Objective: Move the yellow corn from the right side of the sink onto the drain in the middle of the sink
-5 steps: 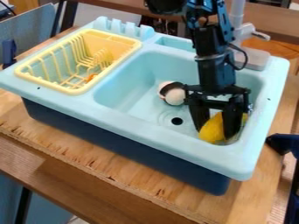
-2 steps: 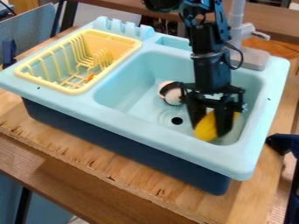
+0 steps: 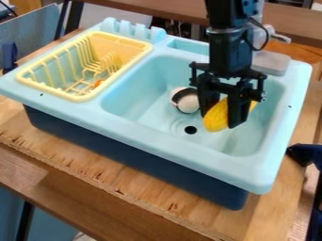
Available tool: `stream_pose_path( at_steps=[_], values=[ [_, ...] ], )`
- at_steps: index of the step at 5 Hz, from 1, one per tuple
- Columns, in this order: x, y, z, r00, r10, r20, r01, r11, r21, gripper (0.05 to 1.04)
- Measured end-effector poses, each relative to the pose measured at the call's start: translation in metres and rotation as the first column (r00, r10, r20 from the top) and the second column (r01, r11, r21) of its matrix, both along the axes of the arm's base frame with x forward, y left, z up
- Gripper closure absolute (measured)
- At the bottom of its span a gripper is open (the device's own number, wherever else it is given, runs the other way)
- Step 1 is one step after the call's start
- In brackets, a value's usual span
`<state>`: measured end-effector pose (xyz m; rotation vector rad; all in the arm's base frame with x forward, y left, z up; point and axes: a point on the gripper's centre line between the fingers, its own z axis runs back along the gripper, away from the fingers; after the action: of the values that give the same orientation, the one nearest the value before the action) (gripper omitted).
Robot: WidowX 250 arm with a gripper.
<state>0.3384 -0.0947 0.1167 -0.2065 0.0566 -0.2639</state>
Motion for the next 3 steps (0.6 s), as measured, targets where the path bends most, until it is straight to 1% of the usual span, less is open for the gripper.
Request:
stream_pose_path(
  at_steps=[1, 2, 3],
  values=[
    [0.002, 0.003, -0.019, 0.999, -0.018, -0.044, 0.019, 1.000, 0.020, 0.500],
    [0.004, 0.008, -0.031, 0.998, -0.015, -0.061, 0.016, 0.999, 0.029, 0.500],
    [0.008, 0.018, -0.035, 0.998, -0.004, -0.064, 0.007, 0.999, 0.043, 0.500]
  ],
)
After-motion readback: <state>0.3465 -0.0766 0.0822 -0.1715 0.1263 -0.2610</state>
